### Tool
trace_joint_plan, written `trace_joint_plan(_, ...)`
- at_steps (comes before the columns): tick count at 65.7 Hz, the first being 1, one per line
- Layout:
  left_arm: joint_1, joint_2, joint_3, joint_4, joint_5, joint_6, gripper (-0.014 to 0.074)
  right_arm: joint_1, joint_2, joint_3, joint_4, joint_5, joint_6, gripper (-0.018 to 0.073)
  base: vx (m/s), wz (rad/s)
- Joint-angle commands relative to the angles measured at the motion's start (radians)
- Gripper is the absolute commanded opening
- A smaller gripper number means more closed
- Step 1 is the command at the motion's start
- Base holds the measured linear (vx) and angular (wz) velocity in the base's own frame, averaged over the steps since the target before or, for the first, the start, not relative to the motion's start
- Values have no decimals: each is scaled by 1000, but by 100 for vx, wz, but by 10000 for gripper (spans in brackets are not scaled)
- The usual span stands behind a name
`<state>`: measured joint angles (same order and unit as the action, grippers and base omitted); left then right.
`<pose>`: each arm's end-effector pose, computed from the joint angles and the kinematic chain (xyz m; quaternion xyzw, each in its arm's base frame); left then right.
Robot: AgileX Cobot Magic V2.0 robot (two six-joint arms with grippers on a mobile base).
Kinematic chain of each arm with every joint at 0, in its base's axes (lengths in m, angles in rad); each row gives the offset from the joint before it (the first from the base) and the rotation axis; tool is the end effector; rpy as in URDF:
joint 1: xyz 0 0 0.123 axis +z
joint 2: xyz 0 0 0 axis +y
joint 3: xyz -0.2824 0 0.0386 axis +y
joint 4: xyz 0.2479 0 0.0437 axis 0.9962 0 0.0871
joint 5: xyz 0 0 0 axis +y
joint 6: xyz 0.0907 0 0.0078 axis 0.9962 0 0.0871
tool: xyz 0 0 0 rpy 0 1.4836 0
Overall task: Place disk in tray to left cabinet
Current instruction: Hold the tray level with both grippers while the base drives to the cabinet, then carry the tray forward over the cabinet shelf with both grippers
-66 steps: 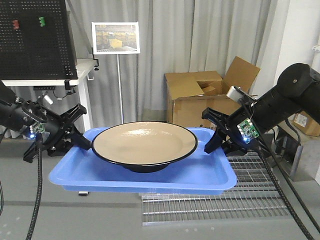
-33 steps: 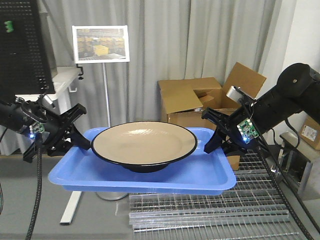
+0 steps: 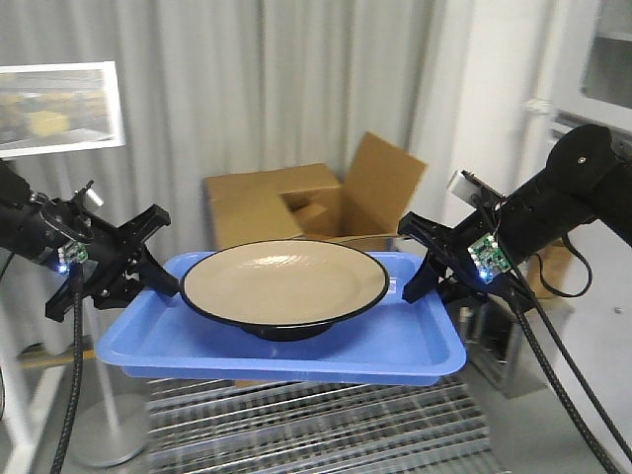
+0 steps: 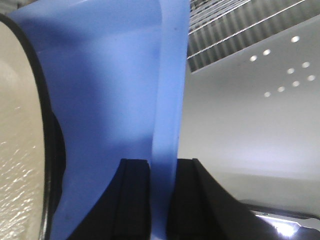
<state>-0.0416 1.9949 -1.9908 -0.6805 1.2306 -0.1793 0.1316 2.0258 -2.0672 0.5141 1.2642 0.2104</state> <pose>0.4325 -0.0721 0.3432 -0.1061 0.9165 -0.3508 0.1603 0.4321 0.1003 0.3422 0.0598 0.9427 0.2851 0.1627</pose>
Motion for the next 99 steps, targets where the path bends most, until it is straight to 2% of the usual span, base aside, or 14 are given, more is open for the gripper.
trace_joint_plan(1,-35,-70,-37,-217,22,-21,-1,30,-67,-36,200,-43,-6,-5,29,-58)
trace_joint_plan(56,-35,-70,-37,-217,23,-21,-1,30,-67,-36,201,-42,-6,-5,22,-69)
trace_joint_plan(99,-35,-70,-37,-217,23,-21,-1,30,-67,-36,201,-41,-6,-5,14,-46)
